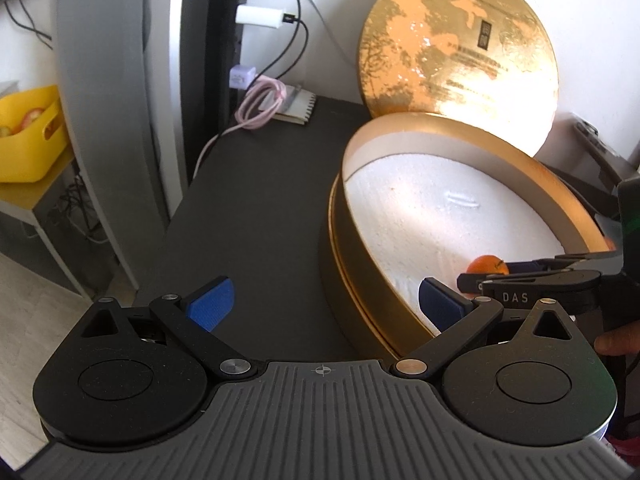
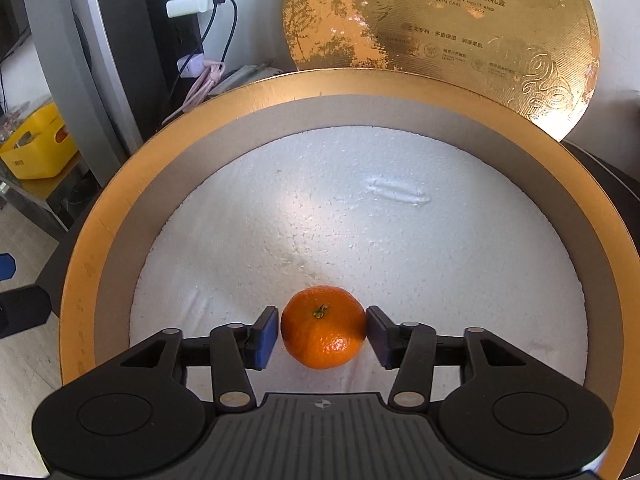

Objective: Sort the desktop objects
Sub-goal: 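Carry the tangerine into the gold box and open the right gripper, then move the open right gripper back to the remaining tangerines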

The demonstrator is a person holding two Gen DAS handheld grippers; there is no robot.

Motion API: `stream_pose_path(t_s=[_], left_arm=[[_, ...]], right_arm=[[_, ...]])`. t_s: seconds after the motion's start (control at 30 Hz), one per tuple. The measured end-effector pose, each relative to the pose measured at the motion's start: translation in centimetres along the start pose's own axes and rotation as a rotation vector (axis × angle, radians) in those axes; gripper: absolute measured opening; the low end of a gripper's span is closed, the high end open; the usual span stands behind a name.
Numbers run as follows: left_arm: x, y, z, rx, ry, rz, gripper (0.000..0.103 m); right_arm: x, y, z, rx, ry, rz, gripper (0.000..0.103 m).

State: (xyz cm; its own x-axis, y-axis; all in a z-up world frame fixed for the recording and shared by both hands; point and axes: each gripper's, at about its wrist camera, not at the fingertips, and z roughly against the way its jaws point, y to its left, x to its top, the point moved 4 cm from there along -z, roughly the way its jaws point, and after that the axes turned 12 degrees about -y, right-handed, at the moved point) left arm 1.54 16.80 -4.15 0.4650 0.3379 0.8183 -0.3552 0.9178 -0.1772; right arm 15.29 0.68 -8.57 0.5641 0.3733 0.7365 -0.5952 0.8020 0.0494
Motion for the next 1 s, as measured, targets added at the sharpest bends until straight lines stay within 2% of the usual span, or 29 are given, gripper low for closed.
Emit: stream_pose_path(t_s=[0.27, 0.63, 0.77, 1.0], left_arm=[[-0.2, -1.6, 0.7, 0.000, 0.003, -0.042, 0.102], [-0.5, -6.3, 1.8, -0.056, 0.011, -0.138, 0.102], [-1.1, -9.0, 1.9, -0.102, 0.017, -0.192, 0.102], [-2.6, -13.7, 1.5, -0.167, 0.055, -0.279, 0.102]], right_arm=[[-0.3, -1.1, 2.6, 0.007, -0.065, -0.040, 0.075], [-0.7, -5.1, 11.0, -0.009, -0.300, -0.177, 0.077], [-2.0, -7.1, 13.6, -0.053, -0.339, -0.216, 0.076], [-5.2, -10.5, 16.1, -0.138, -0.355, -0.292, 0.076]])
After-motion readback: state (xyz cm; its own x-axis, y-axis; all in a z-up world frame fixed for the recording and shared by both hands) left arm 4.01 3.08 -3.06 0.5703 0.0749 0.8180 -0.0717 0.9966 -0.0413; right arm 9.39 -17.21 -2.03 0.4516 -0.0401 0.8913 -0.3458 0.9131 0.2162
